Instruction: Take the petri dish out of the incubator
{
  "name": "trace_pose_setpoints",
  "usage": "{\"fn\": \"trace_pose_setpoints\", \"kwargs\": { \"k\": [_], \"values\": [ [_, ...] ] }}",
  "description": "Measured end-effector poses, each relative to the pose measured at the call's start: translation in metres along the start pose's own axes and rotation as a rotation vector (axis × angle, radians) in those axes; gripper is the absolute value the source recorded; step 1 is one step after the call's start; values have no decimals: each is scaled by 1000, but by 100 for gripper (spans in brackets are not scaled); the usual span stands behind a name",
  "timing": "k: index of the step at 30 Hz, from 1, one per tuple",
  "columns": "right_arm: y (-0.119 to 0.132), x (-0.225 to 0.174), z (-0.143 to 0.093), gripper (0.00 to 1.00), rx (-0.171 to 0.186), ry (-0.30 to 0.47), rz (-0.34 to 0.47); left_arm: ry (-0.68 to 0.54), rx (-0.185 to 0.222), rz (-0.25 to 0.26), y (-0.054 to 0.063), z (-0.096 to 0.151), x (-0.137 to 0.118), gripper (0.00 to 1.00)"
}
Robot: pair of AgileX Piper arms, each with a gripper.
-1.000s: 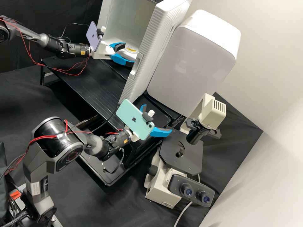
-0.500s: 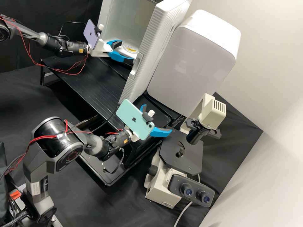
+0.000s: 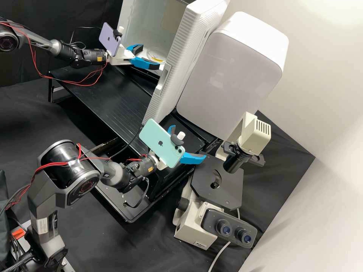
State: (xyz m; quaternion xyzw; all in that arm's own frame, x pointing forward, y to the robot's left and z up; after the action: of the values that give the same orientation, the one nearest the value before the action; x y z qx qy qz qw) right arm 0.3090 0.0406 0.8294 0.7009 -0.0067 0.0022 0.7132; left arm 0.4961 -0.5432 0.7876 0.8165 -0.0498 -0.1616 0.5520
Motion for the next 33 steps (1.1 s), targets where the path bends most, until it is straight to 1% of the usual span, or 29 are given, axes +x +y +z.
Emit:
{"fn": "trace_pose_setpoints", "kwargs": {
  "k": [5,6,10,11,17,19,23,27,28,30,33],
  "values": [
    [0,0,0,100,0,0,0,-26,20,-1,-3,-1,11,100],
    [0,0,0,100,0,0,0,-29,19,-2,-4,-2,13,100],
    [0,0,0,100,0,0,0,-29,15,-5,-1,-2,19,100],
    [0,0,0,100,0,0,0,-29,8,-4,-1,-2,20,100],
    [0,0,0,100,0,0,0,-15,0,-8,-1,-4,23,100],
    [0,0,0,100,0,0,0,-9,-8,-2,-1,-4,23,100],
    [0,0,0,100,0,0,0,20,-6,13,-1,-8,22,100],
    [0,0,0,100,0,0,0,60,16,34,-1,-11,19,100],
    [0,0,0,100,0,0,0,71,35,37,-1,-12,18,100],
    [0,0,0,100,0,0,0,101,58,49,1,-15,16,100],
    [0,0,0,100,0,0,0,145,61,65,5,-22,13,100]
  ]
}}
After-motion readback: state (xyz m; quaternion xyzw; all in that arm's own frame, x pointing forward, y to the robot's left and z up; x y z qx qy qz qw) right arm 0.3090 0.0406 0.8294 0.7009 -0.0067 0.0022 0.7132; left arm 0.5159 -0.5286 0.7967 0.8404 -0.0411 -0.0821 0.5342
